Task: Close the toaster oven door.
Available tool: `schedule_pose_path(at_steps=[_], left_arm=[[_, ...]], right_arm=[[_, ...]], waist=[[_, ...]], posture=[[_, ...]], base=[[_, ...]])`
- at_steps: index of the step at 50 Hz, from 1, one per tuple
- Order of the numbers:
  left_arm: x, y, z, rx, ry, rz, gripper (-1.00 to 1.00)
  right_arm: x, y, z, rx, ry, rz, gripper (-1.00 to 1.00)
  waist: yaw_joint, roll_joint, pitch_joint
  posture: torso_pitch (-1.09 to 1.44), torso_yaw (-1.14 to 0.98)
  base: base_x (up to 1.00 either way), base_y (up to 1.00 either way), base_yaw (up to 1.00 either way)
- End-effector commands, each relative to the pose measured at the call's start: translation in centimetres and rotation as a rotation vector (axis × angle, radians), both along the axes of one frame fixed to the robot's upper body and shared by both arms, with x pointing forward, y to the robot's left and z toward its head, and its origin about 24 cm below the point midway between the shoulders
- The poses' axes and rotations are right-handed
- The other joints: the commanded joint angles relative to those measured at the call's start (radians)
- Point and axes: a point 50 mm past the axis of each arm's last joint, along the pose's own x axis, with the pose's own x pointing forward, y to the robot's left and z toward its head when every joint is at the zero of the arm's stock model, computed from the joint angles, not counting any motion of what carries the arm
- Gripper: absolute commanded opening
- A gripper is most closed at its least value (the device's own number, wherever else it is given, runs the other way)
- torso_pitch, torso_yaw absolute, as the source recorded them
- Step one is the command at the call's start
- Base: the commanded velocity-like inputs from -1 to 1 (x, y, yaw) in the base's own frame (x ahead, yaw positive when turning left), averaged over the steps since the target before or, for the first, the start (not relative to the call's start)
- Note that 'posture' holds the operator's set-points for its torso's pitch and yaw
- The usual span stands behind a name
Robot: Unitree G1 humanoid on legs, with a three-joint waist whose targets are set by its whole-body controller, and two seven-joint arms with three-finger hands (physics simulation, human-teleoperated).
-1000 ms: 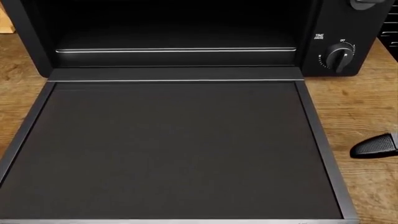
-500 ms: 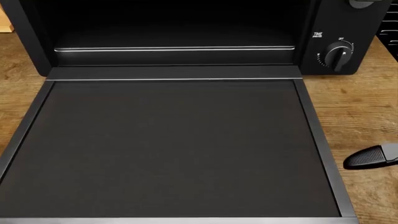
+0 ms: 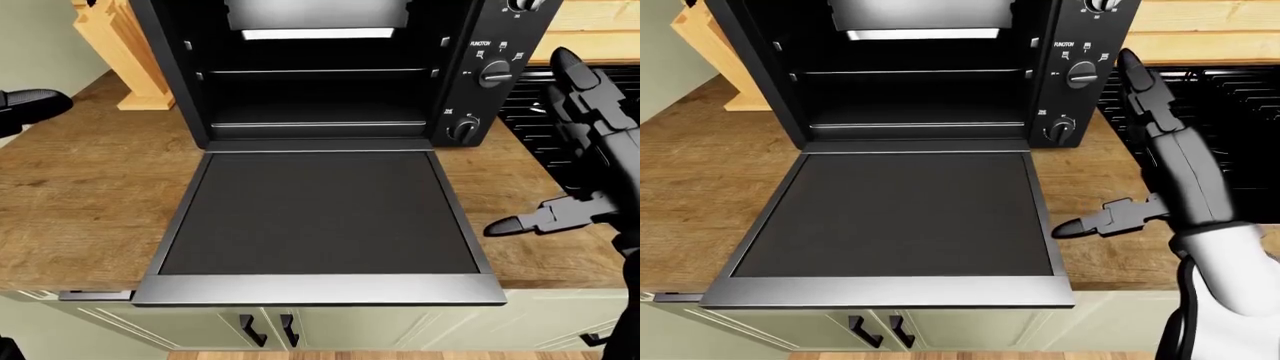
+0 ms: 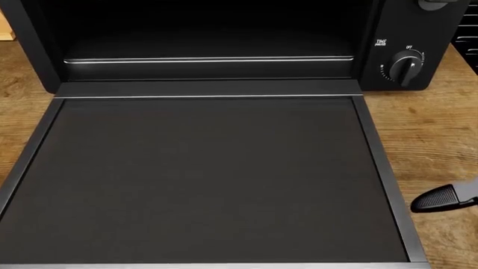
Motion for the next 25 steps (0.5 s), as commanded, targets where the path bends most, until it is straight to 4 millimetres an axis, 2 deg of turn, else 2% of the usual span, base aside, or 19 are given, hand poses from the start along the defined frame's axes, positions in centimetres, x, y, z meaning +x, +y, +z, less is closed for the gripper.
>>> schedule_pose_path(at_steps=[1,15,25], left_arm=[[-0.9,-0.2,1.6,0.039,-0.077,0.008,1.00],[-0.8,-0.3,1.7,0.038,-0.078,0.006,1.00],[-0.8,-0.3,1.5,0.037,-0.076,0.006,1.00]], right_arm=[[-0.5,0.1,1.2,-0.043,-0.071,-0.009,1.00],[-0.4,-0.1,0.9,-0.087,-0.073,-0.018,1.00],[-0.4,0.0,0.1,-0.101,-0.055,-0.009,1.00]], waist=[[0.000,0.003,-0.020],[-0.001,0.003,-0.019],[-0.002,0.004,-0.020]], posture=[[0.00,0.00],[0.00,0.00],[0.00,0.00]], base=[[0.00,0.00,0.00],[0.00,0.00,0.00],[0.00,0.00,0.00]])
